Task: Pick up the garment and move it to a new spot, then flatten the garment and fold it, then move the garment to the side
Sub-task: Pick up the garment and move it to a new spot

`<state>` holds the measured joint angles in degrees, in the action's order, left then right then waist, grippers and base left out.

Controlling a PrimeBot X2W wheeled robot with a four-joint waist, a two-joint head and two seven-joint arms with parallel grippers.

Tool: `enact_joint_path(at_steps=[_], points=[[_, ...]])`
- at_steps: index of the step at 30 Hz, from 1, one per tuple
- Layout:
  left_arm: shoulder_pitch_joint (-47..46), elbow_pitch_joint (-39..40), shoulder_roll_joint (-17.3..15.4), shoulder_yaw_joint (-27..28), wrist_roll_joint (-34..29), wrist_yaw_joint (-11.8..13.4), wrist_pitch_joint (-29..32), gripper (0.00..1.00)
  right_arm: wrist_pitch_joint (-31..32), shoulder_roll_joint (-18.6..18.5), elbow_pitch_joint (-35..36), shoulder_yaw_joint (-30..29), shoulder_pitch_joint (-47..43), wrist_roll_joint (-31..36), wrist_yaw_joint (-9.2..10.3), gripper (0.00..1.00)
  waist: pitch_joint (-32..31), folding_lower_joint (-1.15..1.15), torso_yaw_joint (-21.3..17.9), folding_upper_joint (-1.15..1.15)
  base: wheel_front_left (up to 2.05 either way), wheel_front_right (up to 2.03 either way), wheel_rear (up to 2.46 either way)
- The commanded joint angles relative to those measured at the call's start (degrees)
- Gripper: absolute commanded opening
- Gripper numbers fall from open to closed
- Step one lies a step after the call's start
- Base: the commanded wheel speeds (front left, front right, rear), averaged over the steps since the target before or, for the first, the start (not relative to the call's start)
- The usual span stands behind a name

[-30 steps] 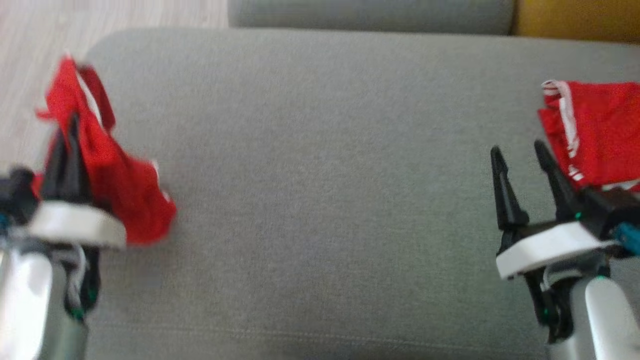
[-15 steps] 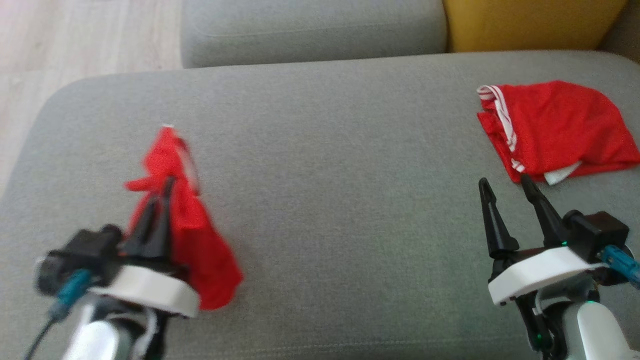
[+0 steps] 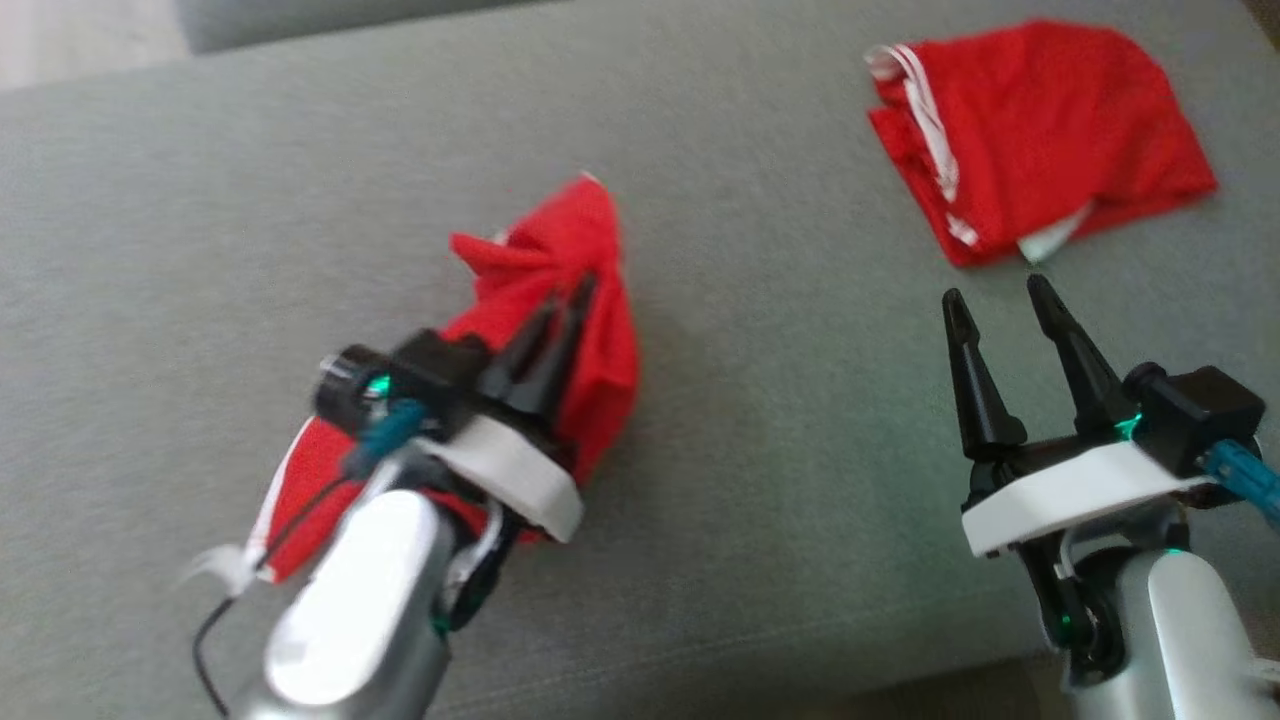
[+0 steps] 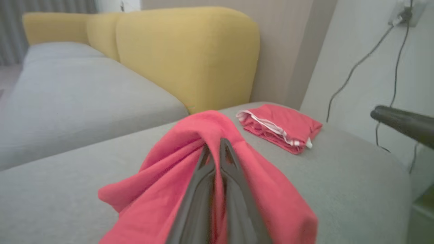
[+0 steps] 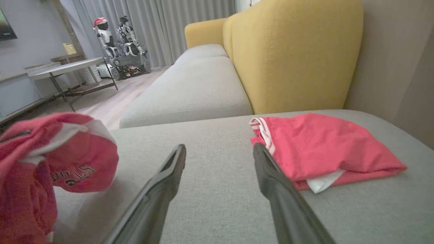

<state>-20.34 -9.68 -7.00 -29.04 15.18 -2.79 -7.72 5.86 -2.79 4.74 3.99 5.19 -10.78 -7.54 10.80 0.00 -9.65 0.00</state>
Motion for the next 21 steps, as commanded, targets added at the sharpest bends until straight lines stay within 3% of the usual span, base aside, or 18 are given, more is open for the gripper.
enact_joint_path(at_steps=[1, 6, 8, 14, 21], points=[[-2.8, 0.5, 0.0, 1.0, -0.7, -0.5, -0.8, 0.00, -0.7, -0.1, 1.9, 1.1, 1.8, -0.5, 0.05, 1.00, 3.1, 0.00, -3.1, 0.00, 0.00, 0.00, 0.00], [-5.3, -7.7, 1.6, -2.7, -1.0, -2.1, -2.6, 0.01, -1.7, -0.1, 1.1, 1.3, 2.3, -1.1, 0.05, 1.00, 4.9, 0.00, -5.0, 0.00, 0.00, 0.00, 0.00], [-5.8, -9.8, 2.0, -3.2, -0.8, -2.3, -3.4, 1.00, -2.0, -0.1, 0.7, 1.4, 2.5, -1.1, 0.05, 1.00, 4.8, 0.00, -5.2, 0.00, 0.00, 0.00, 0.00], [-5.7, -11.2, 2.5, -2.7, 0.4, -1.4, -5.3, 1.00, -2.7, -0.1, -0.3, 0.7, 2.6, -0.8, 0.05, 1.00, 2.7, 0.00, -2.5, 0.00, 0.00, 0.00, 0.00], [-3.8, -6.8, 0.4, 3.2, 2.4, 3.3, -6.4, 1.00, -2.1, -0.1, -0.4, -0.5, 1.8, 0.2, 0.05, 1.00, -0.9, 0.00, 2.4, 0.00, 0.00, 0.00, 0.00]])
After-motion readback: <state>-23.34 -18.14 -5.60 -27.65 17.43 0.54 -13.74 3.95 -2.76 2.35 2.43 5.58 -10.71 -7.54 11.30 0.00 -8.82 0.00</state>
